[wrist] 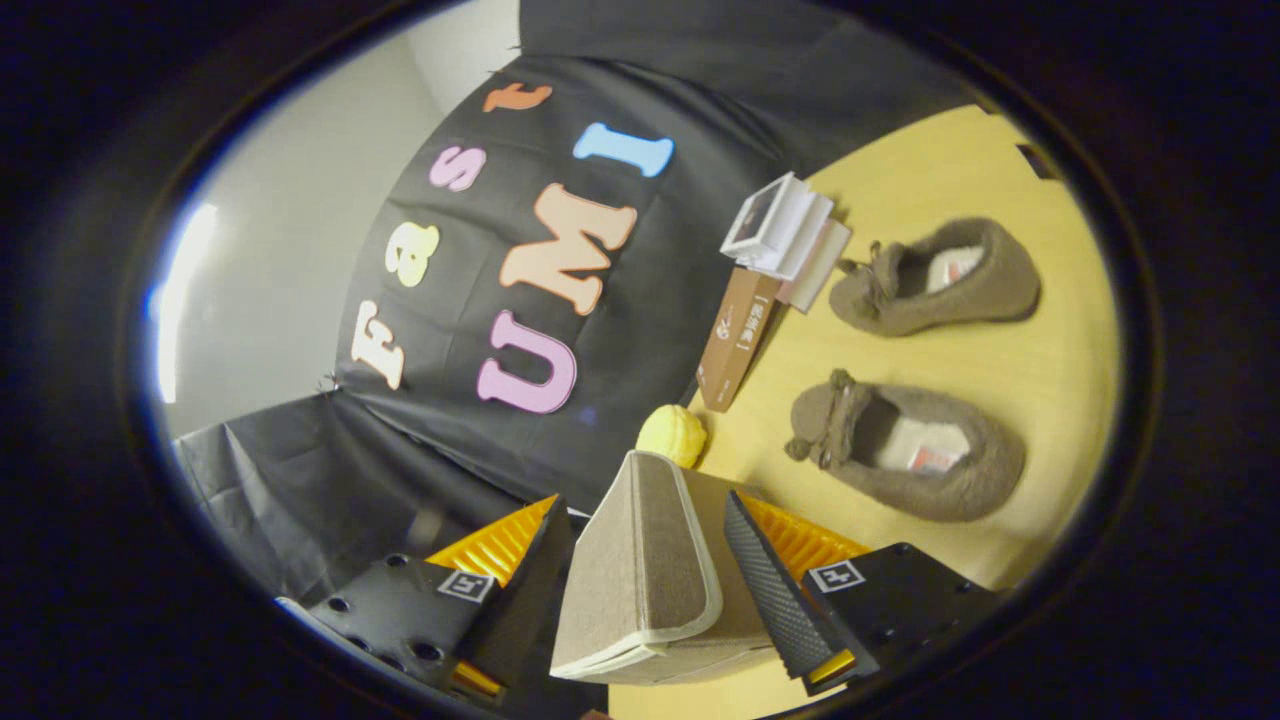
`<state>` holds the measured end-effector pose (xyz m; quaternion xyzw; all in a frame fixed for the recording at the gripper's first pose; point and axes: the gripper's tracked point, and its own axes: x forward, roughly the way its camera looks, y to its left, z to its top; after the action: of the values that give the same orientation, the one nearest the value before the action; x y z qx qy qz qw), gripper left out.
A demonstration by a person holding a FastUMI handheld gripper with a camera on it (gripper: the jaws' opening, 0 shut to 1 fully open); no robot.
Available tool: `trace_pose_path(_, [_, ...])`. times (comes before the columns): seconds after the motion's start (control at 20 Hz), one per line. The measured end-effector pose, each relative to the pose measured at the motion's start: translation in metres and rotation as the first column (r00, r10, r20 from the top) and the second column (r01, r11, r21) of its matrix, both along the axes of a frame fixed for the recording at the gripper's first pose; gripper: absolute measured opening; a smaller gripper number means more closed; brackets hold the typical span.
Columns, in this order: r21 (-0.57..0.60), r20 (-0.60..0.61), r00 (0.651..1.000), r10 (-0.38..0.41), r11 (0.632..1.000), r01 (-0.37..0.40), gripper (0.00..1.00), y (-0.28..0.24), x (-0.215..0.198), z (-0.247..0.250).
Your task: Open the storage box then place both shoes into the box .Put the left shoe in first, then the right shoe, with the right side of both shoes facing outward in a uniform manner.
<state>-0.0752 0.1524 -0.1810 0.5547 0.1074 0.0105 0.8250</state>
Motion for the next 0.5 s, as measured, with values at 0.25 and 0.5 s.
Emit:
trace_pose_path(0.25, [0.228,-0.056,0.996,-0.071,0.970,0.082,0.97,0.004,0.002,-0.027])
trace_pose_path(0.5, [0.401,-0.133,0.989,-0.062,0.909,0.111,0.92,0.027,-0.002,-0.050])
